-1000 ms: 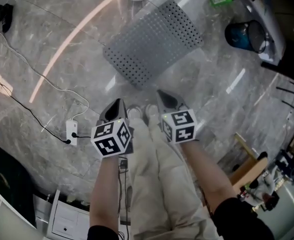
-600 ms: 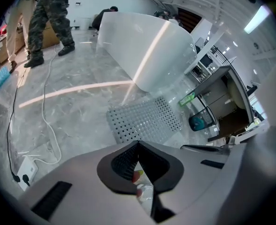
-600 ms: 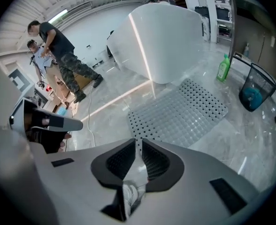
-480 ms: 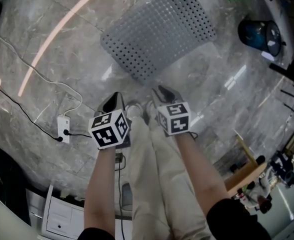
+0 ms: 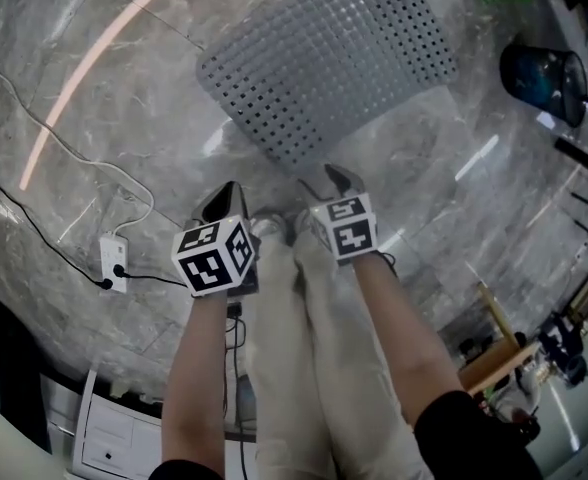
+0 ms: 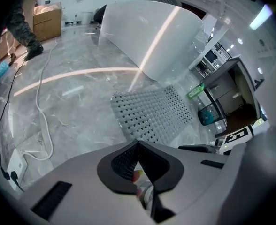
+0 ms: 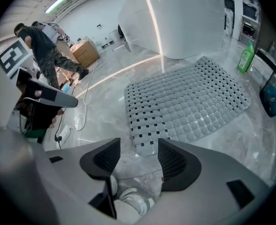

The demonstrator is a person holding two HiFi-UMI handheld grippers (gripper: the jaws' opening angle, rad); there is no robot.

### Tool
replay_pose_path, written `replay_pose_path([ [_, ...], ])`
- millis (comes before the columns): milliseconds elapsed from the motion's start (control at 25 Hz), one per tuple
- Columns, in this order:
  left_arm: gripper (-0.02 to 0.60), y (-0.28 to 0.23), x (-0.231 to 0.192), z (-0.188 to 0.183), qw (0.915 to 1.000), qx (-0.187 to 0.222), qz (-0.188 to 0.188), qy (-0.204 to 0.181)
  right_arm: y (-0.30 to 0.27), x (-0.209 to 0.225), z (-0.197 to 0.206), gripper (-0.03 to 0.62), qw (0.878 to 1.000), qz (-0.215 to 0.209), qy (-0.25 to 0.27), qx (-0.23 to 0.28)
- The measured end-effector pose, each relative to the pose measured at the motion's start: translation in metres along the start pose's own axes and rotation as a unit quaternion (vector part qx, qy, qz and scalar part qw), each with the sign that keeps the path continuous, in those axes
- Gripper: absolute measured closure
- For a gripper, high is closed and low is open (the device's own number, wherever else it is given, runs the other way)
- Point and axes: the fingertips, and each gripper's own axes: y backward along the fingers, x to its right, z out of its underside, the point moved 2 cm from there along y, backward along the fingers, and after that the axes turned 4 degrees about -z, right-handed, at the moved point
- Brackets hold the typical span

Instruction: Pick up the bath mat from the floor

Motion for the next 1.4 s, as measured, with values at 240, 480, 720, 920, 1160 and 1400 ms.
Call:
replay_pose_path([
  [240,0.580,-0.040,-0.013,0.016,0.9999,-0.008,-0.009,-0.007,-0.046,0.010,0.009,0.335,1.000,-0.006,0.027,-0.009],
  [480,0.580,-0.074,-0.023,0.025,0.9998,-0.014,-0.012,-0.011,-0.087,0.020,0.019,0.301,0.996,-0.002,0.081,-0.038],
  [720,0.580,-0.090,-0.028,0.022,0.9998,-0.011,-0.010,-0.012,-0.114,0.023,0.019,0.263,0.985,0.011,0.159,-0.068],
  [920,0.580,-0.097,-0.027,0.019,0.9999,-0.004,-0.007,-0.011,-0.130,0.021,0.025,0.244,0.977,0.011,0.194,-0.092],
  [1160,0.580,-0.102,-0.029,0.017,1.0000,-0.003,-0.008,-0.004,-0.139,0.024,0.027,0.244,0.976,0.005,0.188,-0.108],
  [1400,0.580,-0.099,-0.029,0.017,0.9999,-0.008,-0.013,-0.004,-0.136,0.027,0.027,0.249,0.976,0.004,0.190,-0.108],
])
